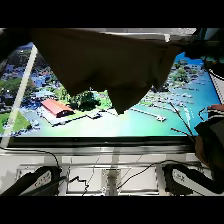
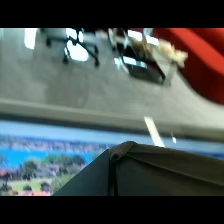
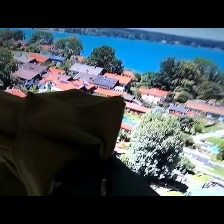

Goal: Fold the clothes and pants, and hang the long-sleeved shirts on hangers.

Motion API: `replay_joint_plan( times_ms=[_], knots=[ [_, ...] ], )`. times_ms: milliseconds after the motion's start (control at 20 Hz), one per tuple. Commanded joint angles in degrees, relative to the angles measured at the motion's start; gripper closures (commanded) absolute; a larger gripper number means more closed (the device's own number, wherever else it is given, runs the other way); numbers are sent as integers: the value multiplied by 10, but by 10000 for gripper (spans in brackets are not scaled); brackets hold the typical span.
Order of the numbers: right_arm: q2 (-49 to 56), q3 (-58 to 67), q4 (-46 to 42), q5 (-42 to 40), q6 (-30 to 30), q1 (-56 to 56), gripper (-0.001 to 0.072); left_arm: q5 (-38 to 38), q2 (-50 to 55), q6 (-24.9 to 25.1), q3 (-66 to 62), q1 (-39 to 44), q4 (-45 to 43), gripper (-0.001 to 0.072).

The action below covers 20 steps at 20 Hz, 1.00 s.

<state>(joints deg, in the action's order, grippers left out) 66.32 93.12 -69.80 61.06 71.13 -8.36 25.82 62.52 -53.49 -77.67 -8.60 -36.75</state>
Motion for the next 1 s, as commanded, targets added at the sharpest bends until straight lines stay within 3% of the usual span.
replay_joint_plan(
  times_ms=[0,150,350,550,700,800,950],
  knots=[
    [-72,1,-10,13,-1,-2,694,-40,-48,0,-2,-1,-15,695],
    [-151,1,-8,-10,-1,-2,694,-62,-106,0,-2,-1,-33,695],
    [-252,1,-8,-110,0,-2,694,-111,-197,0,-2,-1,-37,695],
    [-296,1,-9,-188,24,-2,694,-115,-251,0,-2,-1,-105,696],
    [-254,1,-10,-206,36,-2,694,-114,-221,-3,-2,-1,-106,697],
    [-181,1,-10,-215,62,-2,694,-90,-165,-39,-1,-1,-106,698],
    [-28,1,19,-185,92,-1,694,26,-42,-50,-1,0,-106,696]
  ],
)
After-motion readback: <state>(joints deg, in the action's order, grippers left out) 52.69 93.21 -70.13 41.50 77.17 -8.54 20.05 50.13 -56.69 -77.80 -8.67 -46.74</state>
